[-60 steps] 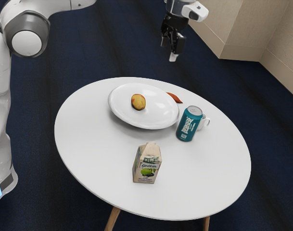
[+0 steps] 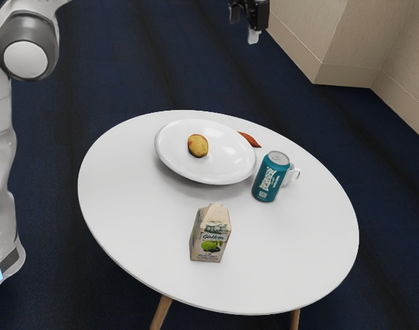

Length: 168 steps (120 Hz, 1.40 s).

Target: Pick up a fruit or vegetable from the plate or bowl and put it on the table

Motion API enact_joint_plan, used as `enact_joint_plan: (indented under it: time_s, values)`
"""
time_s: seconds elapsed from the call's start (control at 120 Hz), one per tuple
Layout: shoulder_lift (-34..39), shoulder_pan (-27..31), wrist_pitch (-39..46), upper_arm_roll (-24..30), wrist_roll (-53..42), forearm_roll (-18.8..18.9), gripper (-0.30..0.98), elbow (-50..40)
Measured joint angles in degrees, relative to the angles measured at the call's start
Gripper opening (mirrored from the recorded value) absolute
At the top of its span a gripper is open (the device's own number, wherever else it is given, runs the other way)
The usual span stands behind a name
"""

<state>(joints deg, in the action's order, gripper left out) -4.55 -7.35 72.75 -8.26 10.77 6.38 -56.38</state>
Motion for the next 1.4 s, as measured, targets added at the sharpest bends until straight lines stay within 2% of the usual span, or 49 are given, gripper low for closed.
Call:
enact_joint_plan:
  time_s: [0.158, 0.308, 0.517, 0.708, 0.808, 0.908, 1.05, 1.4]
  values:
    - [-5.6, 7.3, 1.6, -0.3, 14.1, -1.4, 0.69, -4.5]
    - [-10.0, 9.5, 4.2, -0.3, 26.6, -4.9, 0.69, -5.1]
    - [-12.7, 11.4, 6.8, -0.3, 40.1, -7.3, 0.69, -6.3]
    - [-8.8, 12.2, 12.2, -1.3, 48.9, -8.2, 0.69, -20.3]
    - [-4.9, 10.2, 15.8, -1.0, 52.4, -8.3, 0.69, -27.7]
    - [-3.6, 8.4, 18.9, -0.6, 55.2, -7.7, 0.69, -31.0]
    - [-2.1, 8.2, 24.2, 0.2, 57.3, -5.8, 0.69, -35.4]
    - [9.2, 9.3, 34.2, -1.1, 59.3, -4.8, 0.69, -52.3]
